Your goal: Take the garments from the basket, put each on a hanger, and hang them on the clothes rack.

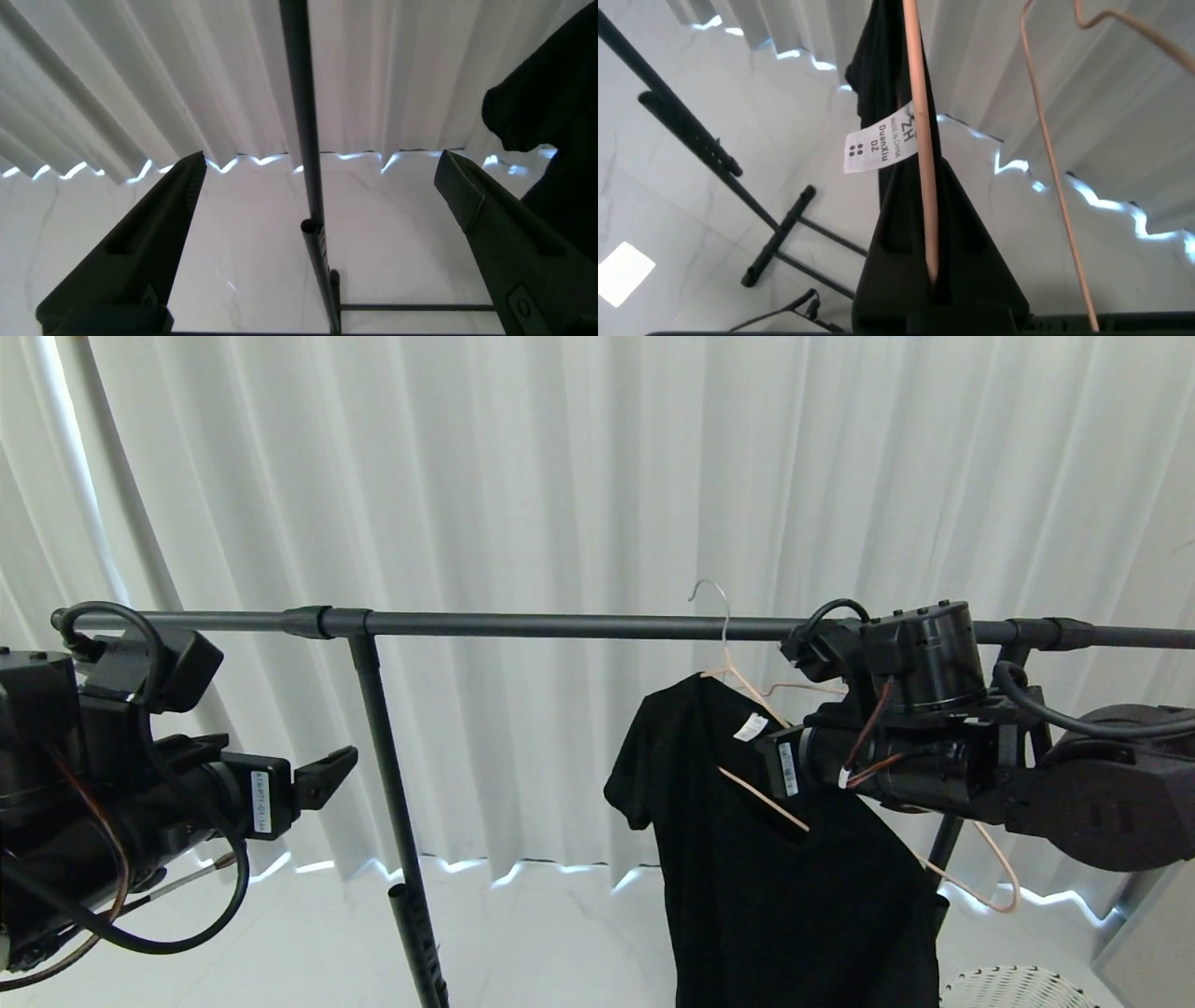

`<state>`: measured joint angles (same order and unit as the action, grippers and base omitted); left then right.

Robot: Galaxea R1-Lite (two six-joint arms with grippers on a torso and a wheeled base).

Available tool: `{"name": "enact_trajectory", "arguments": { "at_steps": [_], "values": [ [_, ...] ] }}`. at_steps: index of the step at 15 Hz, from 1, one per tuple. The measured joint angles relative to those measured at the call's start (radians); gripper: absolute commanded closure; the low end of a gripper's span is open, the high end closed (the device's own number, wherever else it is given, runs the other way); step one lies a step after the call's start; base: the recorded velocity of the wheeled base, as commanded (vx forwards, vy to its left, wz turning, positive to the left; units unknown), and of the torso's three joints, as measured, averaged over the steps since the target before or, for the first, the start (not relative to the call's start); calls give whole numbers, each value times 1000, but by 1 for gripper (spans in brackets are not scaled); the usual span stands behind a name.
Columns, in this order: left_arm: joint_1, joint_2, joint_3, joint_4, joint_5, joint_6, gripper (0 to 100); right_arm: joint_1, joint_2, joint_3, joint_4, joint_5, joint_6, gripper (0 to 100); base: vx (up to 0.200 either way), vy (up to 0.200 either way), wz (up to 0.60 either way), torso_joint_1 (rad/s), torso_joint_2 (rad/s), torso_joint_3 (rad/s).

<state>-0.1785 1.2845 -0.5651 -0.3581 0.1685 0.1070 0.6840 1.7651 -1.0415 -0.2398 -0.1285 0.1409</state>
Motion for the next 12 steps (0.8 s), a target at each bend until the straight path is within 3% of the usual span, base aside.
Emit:
{"name": "enact_trajectory", "arguments": {
  "at_steps": [9,10,12],
  "values": [
    [-39,-20,27,0,0,0,0,-3,50,1,-4,0,2,100,0,0,0,0,0,0],
    [-39,-21,27,0,0,0,0,-1,49,1,-3,-2,2,0,0,0,0,0,0,0],
    [-39,-21,30,-1,0,-1,0,3,42,4,0,-6,2,0,0,0,0,0,0,0]
  ]
}}
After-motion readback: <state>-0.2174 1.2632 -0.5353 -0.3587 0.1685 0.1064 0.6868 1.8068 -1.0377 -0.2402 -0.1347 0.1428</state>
